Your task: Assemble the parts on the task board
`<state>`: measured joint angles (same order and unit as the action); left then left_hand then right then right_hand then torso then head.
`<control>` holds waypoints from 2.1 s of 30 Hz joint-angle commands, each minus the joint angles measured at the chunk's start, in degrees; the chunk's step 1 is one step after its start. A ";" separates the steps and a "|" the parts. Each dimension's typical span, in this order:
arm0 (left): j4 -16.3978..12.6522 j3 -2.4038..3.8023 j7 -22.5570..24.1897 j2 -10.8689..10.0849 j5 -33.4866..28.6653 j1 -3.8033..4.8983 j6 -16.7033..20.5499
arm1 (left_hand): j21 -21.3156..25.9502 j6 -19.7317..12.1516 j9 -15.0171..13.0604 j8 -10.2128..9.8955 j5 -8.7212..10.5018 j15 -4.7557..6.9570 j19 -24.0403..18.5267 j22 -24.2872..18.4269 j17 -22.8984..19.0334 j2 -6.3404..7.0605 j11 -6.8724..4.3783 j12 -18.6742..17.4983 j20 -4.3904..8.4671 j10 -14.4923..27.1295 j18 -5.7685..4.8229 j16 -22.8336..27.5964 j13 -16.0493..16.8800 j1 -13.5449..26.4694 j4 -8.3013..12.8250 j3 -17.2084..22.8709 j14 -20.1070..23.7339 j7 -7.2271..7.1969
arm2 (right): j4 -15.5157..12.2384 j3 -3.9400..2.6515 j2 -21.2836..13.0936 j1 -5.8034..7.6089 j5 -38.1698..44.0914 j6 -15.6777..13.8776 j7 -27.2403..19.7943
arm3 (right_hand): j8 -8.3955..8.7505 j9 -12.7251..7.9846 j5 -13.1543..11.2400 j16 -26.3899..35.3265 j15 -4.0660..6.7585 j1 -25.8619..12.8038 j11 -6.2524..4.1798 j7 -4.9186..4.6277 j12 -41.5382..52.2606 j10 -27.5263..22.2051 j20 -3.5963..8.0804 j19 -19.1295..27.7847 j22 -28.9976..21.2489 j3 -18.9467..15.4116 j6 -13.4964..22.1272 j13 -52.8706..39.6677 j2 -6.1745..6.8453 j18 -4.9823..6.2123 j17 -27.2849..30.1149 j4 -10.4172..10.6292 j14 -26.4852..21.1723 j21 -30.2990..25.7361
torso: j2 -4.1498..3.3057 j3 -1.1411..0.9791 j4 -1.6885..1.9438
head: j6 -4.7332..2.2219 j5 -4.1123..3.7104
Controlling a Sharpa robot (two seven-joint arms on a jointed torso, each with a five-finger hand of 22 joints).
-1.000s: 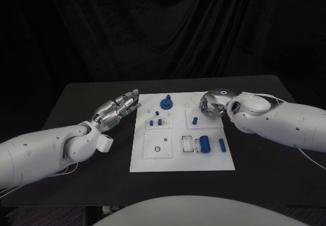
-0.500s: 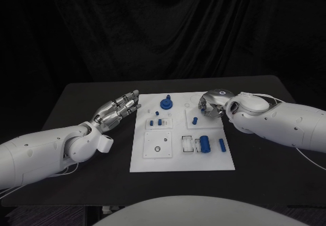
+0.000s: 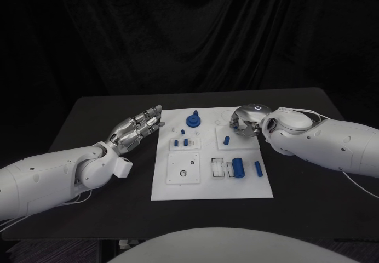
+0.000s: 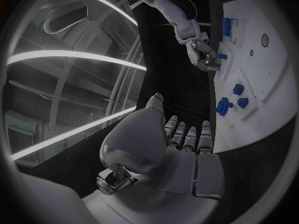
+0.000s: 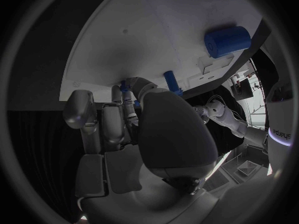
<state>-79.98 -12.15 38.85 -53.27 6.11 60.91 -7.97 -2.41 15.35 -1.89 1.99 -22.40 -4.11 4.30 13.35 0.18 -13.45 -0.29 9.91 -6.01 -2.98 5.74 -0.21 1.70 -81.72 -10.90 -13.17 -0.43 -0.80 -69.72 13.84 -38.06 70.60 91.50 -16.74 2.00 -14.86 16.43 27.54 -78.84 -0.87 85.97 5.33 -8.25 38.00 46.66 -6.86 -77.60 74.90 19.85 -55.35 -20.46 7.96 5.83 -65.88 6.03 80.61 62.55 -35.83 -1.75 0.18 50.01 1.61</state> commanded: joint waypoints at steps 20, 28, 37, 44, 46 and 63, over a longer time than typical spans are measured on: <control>0.15 0.07 6.13 0.19 -0.44 -0.29 -1.02 | 0.06 0.22 -0.09 -0.05 -2.03 -1.05 0.14 -0.09 0.03 -0.08 0.22 -0.49 -0.88 0.14 0.05 -0.01 -0.12 -0.37 1.08 0.53 -0.17 1.14 | 0.00 0.11 -0.49 -0.38 -0.33 0.19 0.35 | -3.92 4.84 1.55 -0.07 0.79 0.49 -0.97 0.26 2.07 1.89 0.73 -0.03 7.69 -0.27 -0.16 -1.18 -1.54 -0.14 -0.34 -2.92 0.10 0.98 | -0.02 0.03 -0.01 | -0.01 0.24; 0.10 0.06 5.87 0.11 -0.44 -0.33 -1.02 | -0.06 0.20 -0.09 -0.05 -2.48 -1.36 0.40 0.19 0.07 -0.08 0.22 -0.48 -1.14 0.16 0.00 -0.05 -0.11 -0.47 1.52 0.83 -0.28 1.18 | -0.60 -0.23 -0.91 -0.30 -0.33 -1.82 -0.09 | -4.55 5.82 1.24 -0.15 0.97 0.58 -1.19 0.33 2.42 2.62 0.91 -0.21 7.78 -0.24 0.38 -1.38 -1.74 -0.21 -0.49 -3.41 0.26 1.44 | 0.01 0.04 -0.01 | -0.01 0.66; 0.11 0.06 5.63 0.15 -0.44 -0.35 -1.07 | -0.11 0.16 -0.09 -0.06 -2.70 -1.48 0.49 0.22 0.08 -0.15 0.24 -0.45 -1.26 0.16 -0.01 -0.06 -0.11 -0.49 1.70 1.00 -0.30 1.21 | -1.88 -0.51 -1.48 1.61 -0.33 -2.97 -0.08 | -5.02 6.60 0.36 -0.20 1.11 0.74 -1.35 0.40 2.45 3.20 1.04 -0.37 7.86 -0.15 0.76 -1.42 -2.02 -0.28 -0.58 -3.73 0.41 1.83 | -0.03 0.03 0.04 | -0.01 0.61; 0.07 0.06 5.51 0.18 -0.44 -0.35 -1.05 | -0.14 0.39 -0.12 -0.02 -2.86 -1.54 0.58 0.19 0.08 -0.23 0.16 -0.42 -1.37 0.14 0.01 -0.06 -0.10 -0.51 1.98 1.27 -0.31 1.62 | -4.97 -0.52 -2.77 3.94 -0.33 -2.85 0.43 | -5.41 7.11 -0.04 -0.03 1.21 0.89 -1.48 0.46 2.55 3.67 1.12 -0.26 7.78 -0.11 0.74 -1.47 -2.16 -0.23 -0.30 -3.93 0.32 1.63 | -0.04 0.04 0.06 | -0.01 0.80; 0.04 0.06 5.49 0.17 -0.44 -0.35 -1.03 | -0.13 0.68 -0.16 0.04 -2.86 -1.52 0.56 0.09 0.07 -0.25 0.13 -0.39 -1.37 0.14 0.03 -0.06 -0.10 -0.47 2.05 1.35 -0.30 1.84 | -5.95 -0.52 -3.15 4.32 -0.33 -2.75 0.59 | -5.41 7.12 -0.05 -0.03 1.21 0.89 -1.48 0.46 2.55 3.68 1.12 -0.24 7.78 -0.11 0.74 -1.47 -2.16 -0.22 -0.31 -3.94 0.32 1.61 | -0.03 0.04 0.08 | -0.01 0.89; 0.27 0.06 5.50 0.63 -0.44 -0.42 -1.11 | -0.10 0.52 -0.14 0.02 -2.83 -1.47 0.52 -0.02 0.06 -0.28 0.23 -0.43 -1.35 0.16 0.06 -0.04 -0.11 -0.37 2.11 1.43 -0.27 1.82 | -20.53 -0.11 -4.03 2.93 -0.33 1.25 2.01 | -4.83 7.44 -1.29 -0.09 1.22 0.77 -1.42 0.32 2.29 3.89 1.18 -0.18 7.69 -0.01 2.42 -1.43 -2.06 -0.19 -0.49 -4.01 0.53 1.44 | -0.07 0.06 0.06 | -0.01 1.37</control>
<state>-79.65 -12.15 38.87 -52.78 6.08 60.59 -8.43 -2.41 16.09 -2.00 1.99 -25.05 -5.33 4.96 13.39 0.20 -13.45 -0.29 9.70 -7.00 -2.98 5.74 -0.21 1.66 -81.72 -9.12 -11.70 -0.84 0.73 -89.69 13.70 -42.18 73.84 90.89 -17.18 2.51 -20.01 23.83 26.53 -78.84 -0.09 86.78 4.99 -8.04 40.44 49.05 -6.03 -77.60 74.93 19.67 -53.25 -21.87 6.22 5.83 -66.28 2.27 81.09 64.13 -35.94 -1.73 0.26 50.01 2.80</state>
